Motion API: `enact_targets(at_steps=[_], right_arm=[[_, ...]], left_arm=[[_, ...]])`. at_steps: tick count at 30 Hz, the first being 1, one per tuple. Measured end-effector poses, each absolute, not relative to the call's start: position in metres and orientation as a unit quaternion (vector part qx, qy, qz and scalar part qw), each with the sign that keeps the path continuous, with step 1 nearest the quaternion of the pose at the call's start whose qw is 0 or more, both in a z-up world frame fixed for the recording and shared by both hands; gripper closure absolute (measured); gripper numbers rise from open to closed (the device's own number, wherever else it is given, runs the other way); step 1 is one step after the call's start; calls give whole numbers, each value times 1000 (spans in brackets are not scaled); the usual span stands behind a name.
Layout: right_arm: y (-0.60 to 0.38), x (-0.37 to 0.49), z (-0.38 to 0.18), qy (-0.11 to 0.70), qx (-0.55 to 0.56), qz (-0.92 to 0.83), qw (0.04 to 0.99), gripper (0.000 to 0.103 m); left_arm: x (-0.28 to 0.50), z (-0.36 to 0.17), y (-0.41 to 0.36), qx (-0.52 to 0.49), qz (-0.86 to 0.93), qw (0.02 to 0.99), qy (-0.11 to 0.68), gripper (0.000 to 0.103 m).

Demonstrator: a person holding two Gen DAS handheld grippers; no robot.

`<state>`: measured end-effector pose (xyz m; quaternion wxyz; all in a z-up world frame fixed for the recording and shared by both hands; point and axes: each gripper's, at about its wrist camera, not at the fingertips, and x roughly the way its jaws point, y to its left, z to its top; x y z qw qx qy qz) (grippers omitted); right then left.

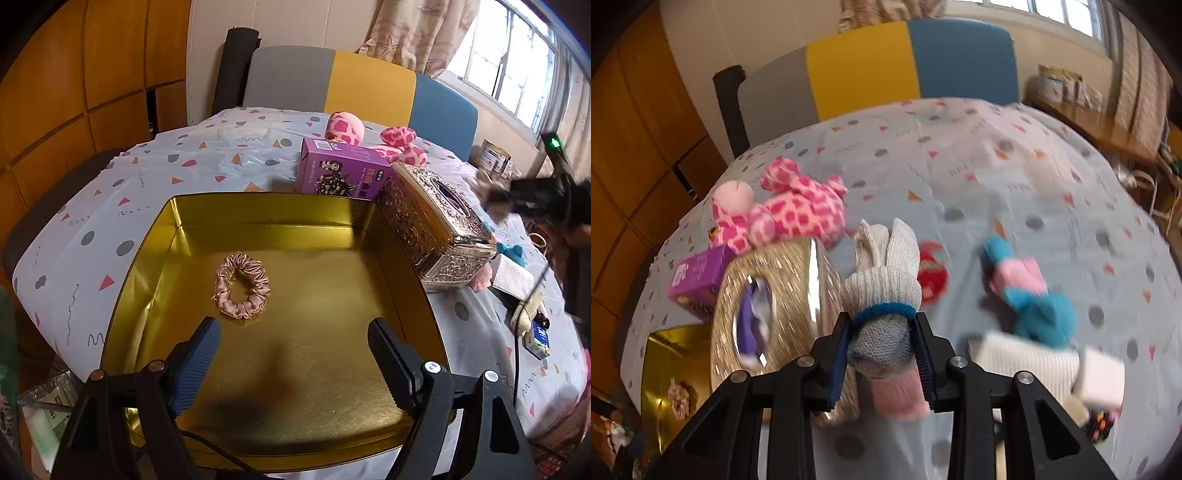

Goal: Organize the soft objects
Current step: 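Grasp the white knit glove with the right gripper, then carry the glove into the gold tray and open the right gripper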

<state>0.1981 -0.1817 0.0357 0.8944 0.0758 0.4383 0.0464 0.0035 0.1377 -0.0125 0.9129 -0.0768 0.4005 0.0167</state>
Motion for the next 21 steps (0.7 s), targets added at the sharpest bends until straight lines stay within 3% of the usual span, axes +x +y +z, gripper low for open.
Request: enact_targets(at_steps=[10, 21], right_arm=[[-102, 232, 63, 417, 22, 110, 902, 71], [-12, 185, 50, 420, -26, 236, 876, 71]], left_arm=[[3, -11, 148, -86, 33, 911, 402, 17], [-2, -13, 161, -92, 58, 908, 405, 17]])
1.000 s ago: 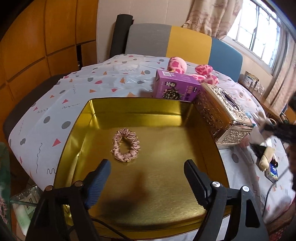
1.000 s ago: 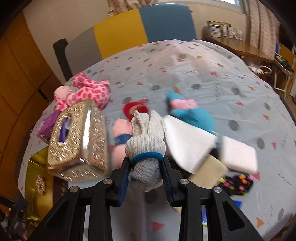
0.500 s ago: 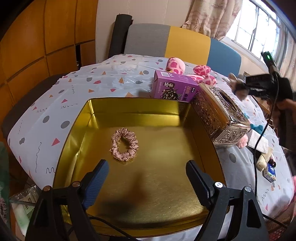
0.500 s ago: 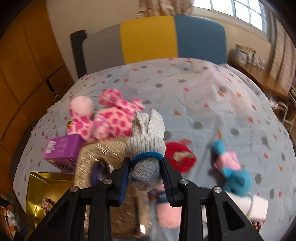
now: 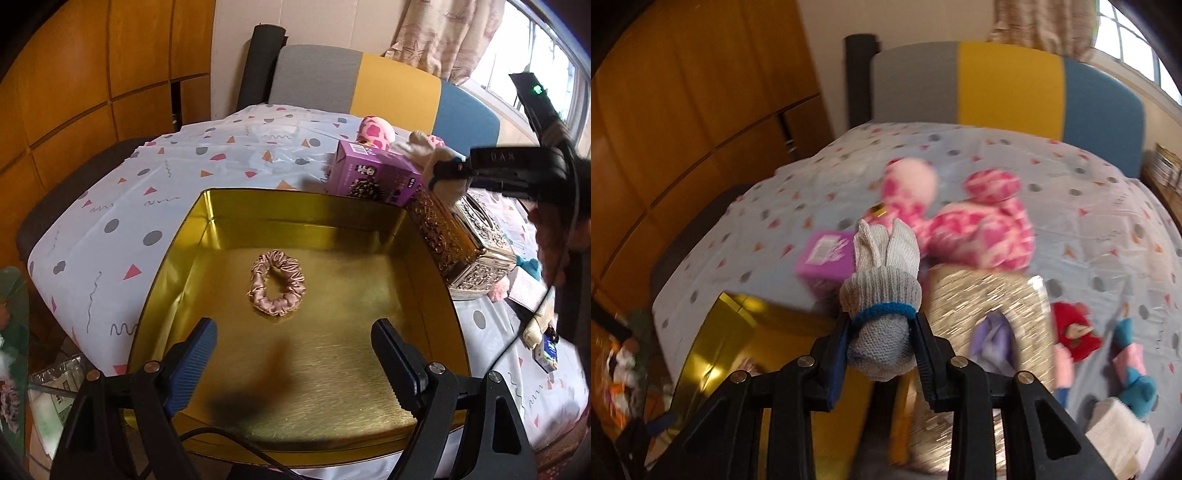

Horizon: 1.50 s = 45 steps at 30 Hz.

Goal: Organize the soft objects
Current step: 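Carry the glove into the gold tray and open the right gripper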

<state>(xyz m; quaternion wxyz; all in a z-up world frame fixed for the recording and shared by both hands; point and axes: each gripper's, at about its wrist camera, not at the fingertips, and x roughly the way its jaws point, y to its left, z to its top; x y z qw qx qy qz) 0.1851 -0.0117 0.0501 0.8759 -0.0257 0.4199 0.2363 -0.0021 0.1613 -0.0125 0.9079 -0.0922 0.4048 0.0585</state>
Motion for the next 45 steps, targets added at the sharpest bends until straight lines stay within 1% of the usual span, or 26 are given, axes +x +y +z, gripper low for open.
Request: enact_targets(at_steps=[5, 17, 23, 29, 33, 35, 37, 42, 45], right_arm=[[5, 153, 31, 436, -33, 266, 859, 71], [22, 110, -15, 480, -20, 286, 829, 71], [36, 112, -22, 488, -22, 272, 829, 71], [61, 136, -30, 499, -25, 252, 829, 69], [76, 150, -35, 501, -27, 251, 828, 65], [78, 151, -37, 502, -22, 257, 825, 57], [75, 149, -36, 500, -16, 263, 825, 51], [61, 130, -26, 478, -30, 260, 839, 50], [50, 116, -17, 456, -43, 257, 851, 47]], left_arm=[[-4, -13, 164, -92, 65, 907, 405, 17], [-14, -12, 176, -95, 86, 908, 398, 17], [-20, -13, 188, -109, 95, 907, 395, 17], [-23, -16, 201, -124, 109, 903, 397, 17], [-24, -18, 205, -124, 113, 902, 397, 17], [-24, -19, 205, -119, 119, 902, 398, 17], [-23, -19, 205, -121, 117, 902, 397, 16], [-20, -17, 200, -117, 110, 904, 397, 16], [-17, -15, 194, -113, 102, 905, 397, 16]])
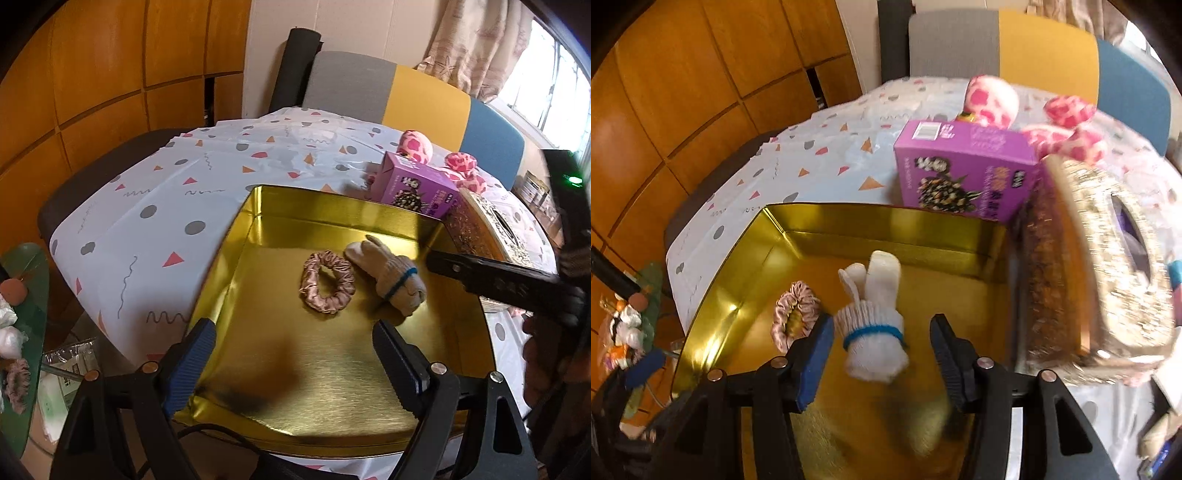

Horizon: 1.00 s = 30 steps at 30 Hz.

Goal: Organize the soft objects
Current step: 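Carry the glove into the gold tray and open the right gripper, then grasp the pink rolled dishcloth with the left gripper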

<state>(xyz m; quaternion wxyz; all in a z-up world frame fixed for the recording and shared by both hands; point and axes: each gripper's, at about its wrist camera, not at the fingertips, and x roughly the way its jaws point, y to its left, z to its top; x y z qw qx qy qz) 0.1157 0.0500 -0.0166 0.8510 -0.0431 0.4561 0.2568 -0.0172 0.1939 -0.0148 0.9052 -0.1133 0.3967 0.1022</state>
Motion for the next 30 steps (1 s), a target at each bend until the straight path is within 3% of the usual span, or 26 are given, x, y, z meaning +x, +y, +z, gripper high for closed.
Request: enact_targets(at_steps=[7, 17, 24, 30], right_arm=[[14, 81, 7, 406, -58, 262, 873, 45], [-102, 69, 2, 415, 5, 194, 889, 45], [-186, 110, -22, 442, 19, 92, 892, 51], [-194, 156, -44, 477, -14, 84, 875, 51]], left_arm=[[-15, -13, 179, -101, 85, 906, 401, 16], [-5, -13, 150, -78, 55, 906, 411, 16], [3, -13, 125, -61, 30, 906, 418, 16], [6, -15, 114, -47, 19, 904, 425, 16]])
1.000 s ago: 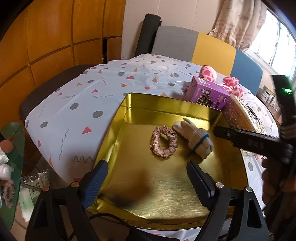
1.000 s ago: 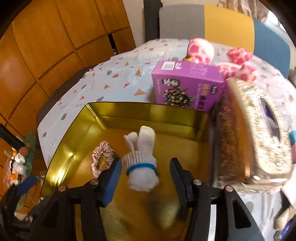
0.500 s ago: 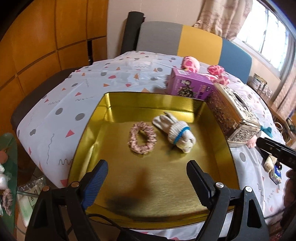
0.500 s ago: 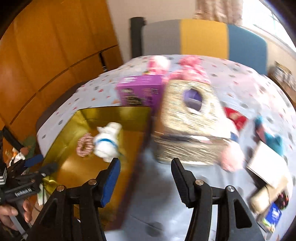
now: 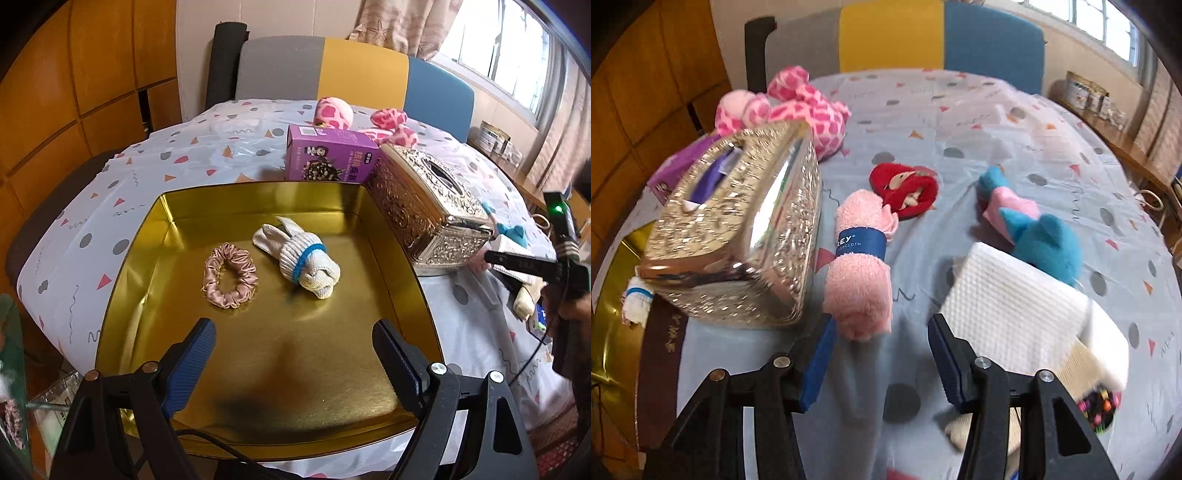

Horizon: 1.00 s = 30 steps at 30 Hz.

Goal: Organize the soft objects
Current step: 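Grasp the pink rolled dishcloth with the left gripper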

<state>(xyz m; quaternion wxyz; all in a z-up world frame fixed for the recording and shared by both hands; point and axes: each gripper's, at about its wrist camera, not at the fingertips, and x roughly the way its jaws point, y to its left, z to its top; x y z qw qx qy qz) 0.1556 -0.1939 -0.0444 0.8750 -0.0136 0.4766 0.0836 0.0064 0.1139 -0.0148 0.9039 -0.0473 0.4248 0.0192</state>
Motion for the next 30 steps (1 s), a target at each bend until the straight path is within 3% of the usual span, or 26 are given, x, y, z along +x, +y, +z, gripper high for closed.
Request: enact_targets(at_steps=[6, 8, 11, 13, 21, 24, 26, 30], right_arm=[[-179, 173, -54, 486, -57, 114, 864, 52], [-173, 178, -58, 491, -73, 125, 859, 71], [-168, 178, -60, 488, -86, 130, 859, 83], [-171, 172, -55, 486, -87, 122, 861, 86], [-189, 119, -49, 520, -56, 143, 840, 85], [-202, 103, -43, 517, 3, 190, 834, 77], [-213, 100, -33, 499, 28, 189, 845, 62], [-252, 97, -15, 452, 102, 147, 874, 59]], left_arm=[[11, -17, 110, -43, 19, 902, 430, 16], [12, -16, 108, -41, 17, 902, 429, 16], [15, -12, 102, -36, 9, 905, 424, 16], [18, -9, 94, -32, -5, 906, 422, 16], [32, 5, 36, -8, -89, 905, 416, 16], [39, 7, 3, 5, -125, 899, 420, 16], [47, 6, -19, 18, -138, 895, 423, 16], [63, 0, -54, 27, -156, 886, 436, 17]])
